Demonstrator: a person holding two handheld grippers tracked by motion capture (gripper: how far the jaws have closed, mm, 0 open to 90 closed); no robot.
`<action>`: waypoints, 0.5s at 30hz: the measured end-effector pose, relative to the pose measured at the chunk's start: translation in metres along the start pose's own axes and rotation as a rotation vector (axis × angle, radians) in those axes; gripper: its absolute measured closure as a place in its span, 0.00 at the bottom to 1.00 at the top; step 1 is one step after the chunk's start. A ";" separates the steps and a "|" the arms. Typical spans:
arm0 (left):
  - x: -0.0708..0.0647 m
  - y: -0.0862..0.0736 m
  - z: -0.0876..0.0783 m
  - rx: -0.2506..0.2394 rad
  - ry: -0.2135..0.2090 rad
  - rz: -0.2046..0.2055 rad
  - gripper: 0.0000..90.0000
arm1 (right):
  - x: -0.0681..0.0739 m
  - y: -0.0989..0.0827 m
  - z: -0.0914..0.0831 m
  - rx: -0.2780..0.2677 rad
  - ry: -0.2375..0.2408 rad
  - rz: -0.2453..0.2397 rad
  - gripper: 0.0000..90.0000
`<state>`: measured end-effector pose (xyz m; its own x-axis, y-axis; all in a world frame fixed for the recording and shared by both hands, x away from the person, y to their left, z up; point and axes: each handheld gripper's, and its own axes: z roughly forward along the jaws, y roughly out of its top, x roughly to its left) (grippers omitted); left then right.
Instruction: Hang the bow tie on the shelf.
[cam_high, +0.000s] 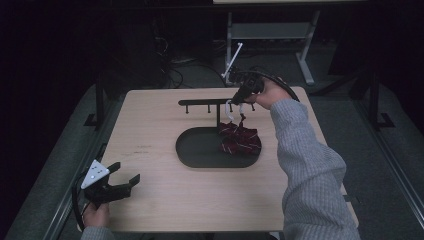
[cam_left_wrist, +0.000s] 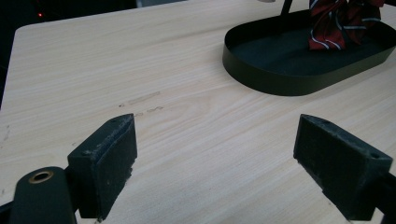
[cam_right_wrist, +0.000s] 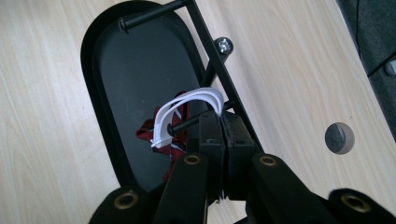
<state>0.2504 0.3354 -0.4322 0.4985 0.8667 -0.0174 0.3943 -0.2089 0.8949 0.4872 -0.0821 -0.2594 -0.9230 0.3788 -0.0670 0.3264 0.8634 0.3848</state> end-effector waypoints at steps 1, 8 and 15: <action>0.000 0.000 0.000 0.000 0.001 -0.001 0.15 | 0.000 0.000 0.000 0.003 -0.001 0.001 0.97; 0.000 0.000 0.000 0.004 0.000 0.001 0.15 | -0.002 -0.003 0.002 0.001 0.002 0.018 0.97; 0.000 0.000 0.000 0.003 0.000 0.002 0.15 | -0.002 -0.005 0.002 0.003 0.002 0.023 0.95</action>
<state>0.2500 0.3355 -0.4320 0.4990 0.8665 -0.0154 0.3956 -0.2118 0.8937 0.4875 -0.0867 -0.2635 -0.9157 0.3980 -0.0559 0.3484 0.8554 0.3833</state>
